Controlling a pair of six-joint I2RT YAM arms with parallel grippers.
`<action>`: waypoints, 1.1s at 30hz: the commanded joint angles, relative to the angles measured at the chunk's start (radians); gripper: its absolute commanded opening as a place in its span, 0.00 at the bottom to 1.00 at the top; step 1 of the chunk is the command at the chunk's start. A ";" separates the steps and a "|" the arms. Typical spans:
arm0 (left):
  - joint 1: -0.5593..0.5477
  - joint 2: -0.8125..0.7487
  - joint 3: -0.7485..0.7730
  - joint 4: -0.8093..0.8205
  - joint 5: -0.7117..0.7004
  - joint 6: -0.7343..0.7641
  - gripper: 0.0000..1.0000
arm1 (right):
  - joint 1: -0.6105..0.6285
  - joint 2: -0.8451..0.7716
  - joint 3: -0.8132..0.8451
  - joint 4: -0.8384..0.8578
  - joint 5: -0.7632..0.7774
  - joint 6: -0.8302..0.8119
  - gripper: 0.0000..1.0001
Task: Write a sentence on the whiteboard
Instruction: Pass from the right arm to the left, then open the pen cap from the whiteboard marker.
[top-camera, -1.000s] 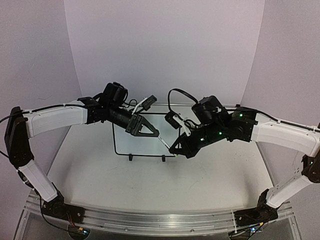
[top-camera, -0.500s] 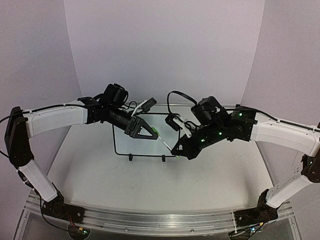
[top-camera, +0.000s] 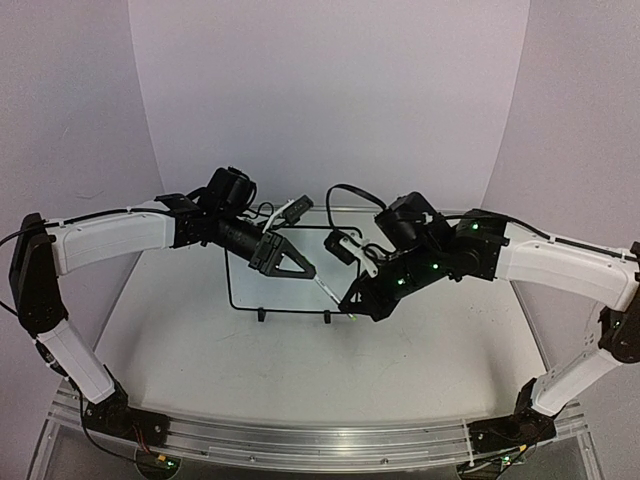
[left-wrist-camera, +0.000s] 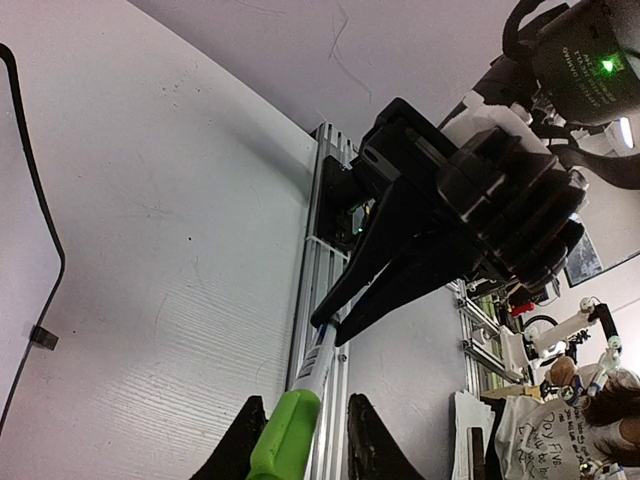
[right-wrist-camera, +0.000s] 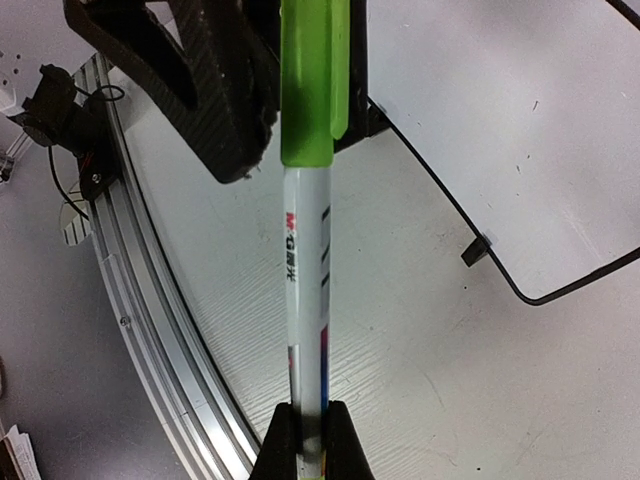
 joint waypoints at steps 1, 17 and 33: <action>0.000 -0.007 0.036 -0.002 0.005 0.021 0.23 | 0.009 0.004 0.039 -0.025 0.022 -0.017 0.00; 0.000 -0.081 -0.006 0.134 -0.036 -0.084 0.00 | 0.008 -0.123 -0.021 0.095 0.187 0.094 0.67; 0.000 -0.274 -0.409 1.177 -0.361 -0.768 0.00 | -0.046 -0.252 -0.298 0.941 -0.026 0.509 0.97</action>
